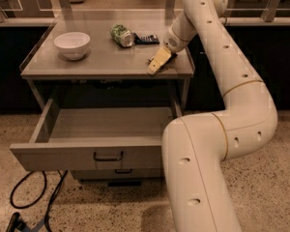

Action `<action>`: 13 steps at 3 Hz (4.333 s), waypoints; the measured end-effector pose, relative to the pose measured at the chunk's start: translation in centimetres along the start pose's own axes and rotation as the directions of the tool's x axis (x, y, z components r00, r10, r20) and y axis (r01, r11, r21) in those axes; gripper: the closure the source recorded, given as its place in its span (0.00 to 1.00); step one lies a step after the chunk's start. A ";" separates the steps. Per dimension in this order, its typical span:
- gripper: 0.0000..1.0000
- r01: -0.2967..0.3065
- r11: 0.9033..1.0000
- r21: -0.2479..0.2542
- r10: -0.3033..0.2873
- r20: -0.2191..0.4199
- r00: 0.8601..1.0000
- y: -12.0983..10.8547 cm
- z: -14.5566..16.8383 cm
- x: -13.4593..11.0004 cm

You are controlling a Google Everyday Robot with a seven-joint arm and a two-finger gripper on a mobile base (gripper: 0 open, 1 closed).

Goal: Place rxbar chocolate into top drawer

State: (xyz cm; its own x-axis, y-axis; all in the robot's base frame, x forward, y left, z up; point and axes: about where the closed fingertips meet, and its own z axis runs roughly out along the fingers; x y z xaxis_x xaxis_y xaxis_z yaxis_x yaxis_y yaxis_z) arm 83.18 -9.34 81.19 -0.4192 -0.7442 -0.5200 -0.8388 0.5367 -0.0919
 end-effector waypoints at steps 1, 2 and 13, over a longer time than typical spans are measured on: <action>0.00 -0.009 1.000 -0.028 0.009 0.020 1.000 0.3 0.6 0.3; 0.00 -0.009 1.000 -0.030 0.010 0.021 1.000 0.3 0.6 0.3; 1.00 -0.081 0.997 0.010 0.079 0.125 0.989 8.9 -15.7 -7.6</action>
Offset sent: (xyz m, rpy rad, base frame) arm 0.0054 -0.0081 -0.0008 0.0807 0.0292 0.0194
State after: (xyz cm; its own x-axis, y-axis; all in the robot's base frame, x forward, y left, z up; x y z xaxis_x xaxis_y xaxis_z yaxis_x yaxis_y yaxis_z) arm 73.46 -5.20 97.68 -0.4376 -0.6440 -0.6275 -0.7984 0.5994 -0.0583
